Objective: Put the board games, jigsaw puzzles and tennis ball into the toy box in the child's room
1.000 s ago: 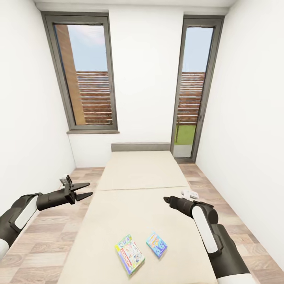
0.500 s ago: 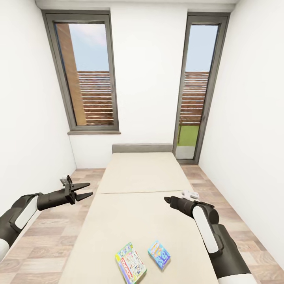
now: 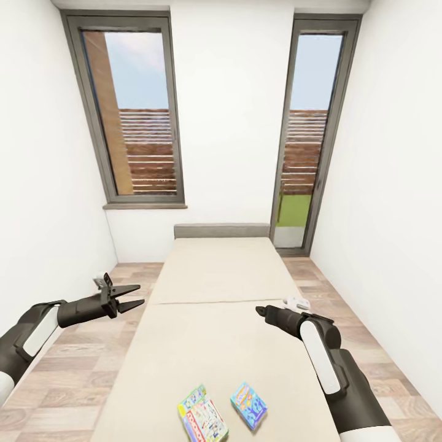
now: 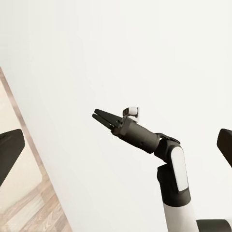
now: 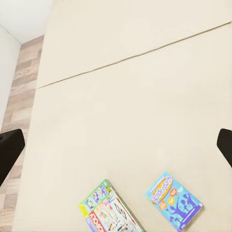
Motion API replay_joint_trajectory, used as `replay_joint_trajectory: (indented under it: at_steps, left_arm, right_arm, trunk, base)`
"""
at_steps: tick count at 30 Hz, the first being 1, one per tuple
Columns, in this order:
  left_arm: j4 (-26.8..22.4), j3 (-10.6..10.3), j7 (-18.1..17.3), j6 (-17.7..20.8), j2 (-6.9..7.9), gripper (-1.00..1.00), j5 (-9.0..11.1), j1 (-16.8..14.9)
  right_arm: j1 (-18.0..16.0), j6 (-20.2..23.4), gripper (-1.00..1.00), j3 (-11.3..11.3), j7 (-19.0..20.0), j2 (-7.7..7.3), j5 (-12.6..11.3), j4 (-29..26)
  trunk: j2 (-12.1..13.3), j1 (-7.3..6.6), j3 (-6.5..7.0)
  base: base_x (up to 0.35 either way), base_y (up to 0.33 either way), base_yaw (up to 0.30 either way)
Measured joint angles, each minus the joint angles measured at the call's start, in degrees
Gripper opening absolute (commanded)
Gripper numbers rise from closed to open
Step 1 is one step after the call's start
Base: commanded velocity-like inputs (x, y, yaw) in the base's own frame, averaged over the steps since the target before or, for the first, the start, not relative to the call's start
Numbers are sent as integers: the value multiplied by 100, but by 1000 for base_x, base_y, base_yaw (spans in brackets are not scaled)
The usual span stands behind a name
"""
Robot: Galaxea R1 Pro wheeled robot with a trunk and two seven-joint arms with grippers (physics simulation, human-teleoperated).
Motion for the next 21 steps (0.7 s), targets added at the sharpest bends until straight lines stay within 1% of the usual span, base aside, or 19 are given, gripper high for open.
replay_joint_trajectory:
  at_steps: [6, 21]
  left_arm:
    - [2, -1, -1, 0, -5, 100, 4, 0]
    - [1, 1, -1, -1, -9, 100, 2, 4]
  right_arm:
    - [0, 0, 100, 2, 1, 0, 0, 8]
    - [4, 2, 100, 6, 1, 3, 0, 44]
  trunk:
    - [1, 0, -24]
    - [10, -1, -141]
  base:
    - [109, 0, 0]
    - [8, 0, 0]
